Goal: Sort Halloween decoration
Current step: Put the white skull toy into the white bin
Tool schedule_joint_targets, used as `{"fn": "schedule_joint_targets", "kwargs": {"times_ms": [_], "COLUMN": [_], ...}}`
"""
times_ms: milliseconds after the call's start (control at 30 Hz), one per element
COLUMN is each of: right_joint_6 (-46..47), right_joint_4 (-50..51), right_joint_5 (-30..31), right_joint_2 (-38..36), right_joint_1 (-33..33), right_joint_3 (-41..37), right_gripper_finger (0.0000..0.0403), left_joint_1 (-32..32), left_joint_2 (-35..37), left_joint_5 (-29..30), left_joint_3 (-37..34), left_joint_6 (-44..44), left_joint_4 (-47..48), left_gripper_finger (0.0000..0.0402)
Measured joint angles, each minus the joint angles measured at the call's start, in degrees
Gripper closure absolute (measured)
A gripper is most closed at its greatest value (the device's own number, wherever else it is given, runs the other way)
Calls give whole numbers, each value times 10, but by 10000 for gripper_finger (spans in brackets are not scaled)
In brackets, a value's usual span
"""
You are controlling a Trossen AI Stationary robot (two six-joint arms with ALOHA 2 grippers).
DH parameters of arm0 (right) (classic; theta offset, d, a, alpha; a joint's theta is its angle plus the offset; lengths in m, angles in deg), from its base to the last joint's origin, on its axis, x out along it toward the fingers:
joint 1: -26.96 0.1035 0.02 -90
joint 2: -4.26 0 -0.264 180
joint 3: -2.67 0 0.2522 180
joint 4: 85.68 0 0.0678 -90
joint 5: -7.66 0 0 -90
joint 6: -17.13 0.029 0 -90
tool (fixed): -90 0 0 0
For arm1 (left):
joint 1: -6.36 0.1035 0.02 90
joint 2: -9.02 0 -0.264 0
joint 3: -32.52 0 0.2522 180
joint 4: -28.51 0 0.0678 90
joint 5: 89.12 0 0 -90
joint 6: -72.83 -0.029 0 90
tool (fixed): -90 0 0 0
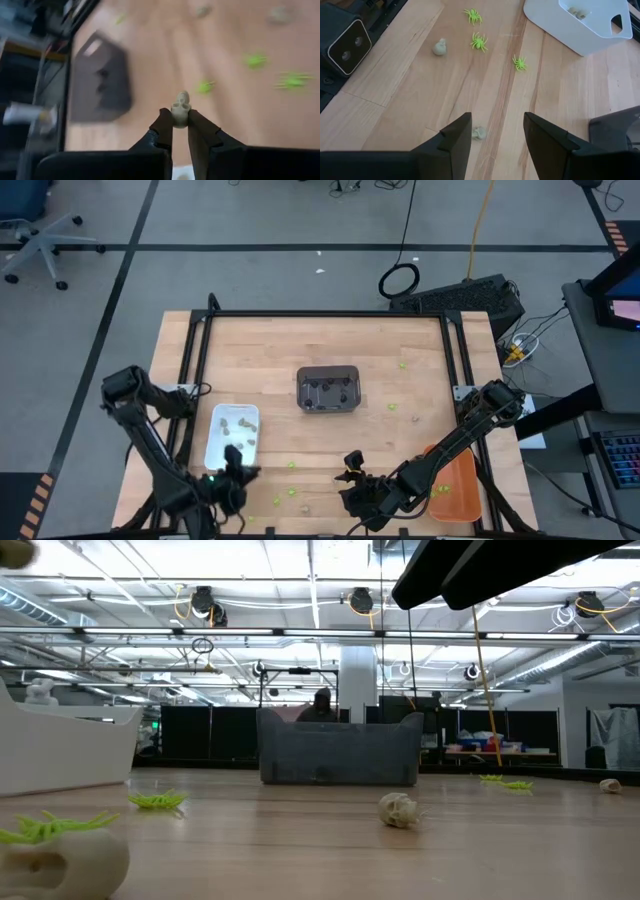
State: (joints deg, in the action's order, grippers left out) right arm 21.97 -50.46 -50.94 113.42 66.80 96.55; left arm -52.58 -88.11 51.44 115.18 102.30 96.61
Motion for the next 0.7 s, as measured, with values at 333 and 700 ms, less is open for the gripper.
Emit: {"fn": "schedule_joint_targets", "kwargs": {"times_ms": [333,700], "right_joint_6": [0,-11], "right_joint_4": [-1,-46], "right_joint_5": [0,0], "right_joint_2": [0,0], "right_joint_1": [0,-17], "right_joint_3": [0,0], "right_gripper_finger": [237,237], "left_joint_1": [39,41], "left_joint_2": [70,92], "left_joint_5": [-29,-149], "left_joint_3": [-4,-84], "left_joint_6": [323,427], "left_joint_4": [312,274], "left_gripper_finger": [374,365]}}
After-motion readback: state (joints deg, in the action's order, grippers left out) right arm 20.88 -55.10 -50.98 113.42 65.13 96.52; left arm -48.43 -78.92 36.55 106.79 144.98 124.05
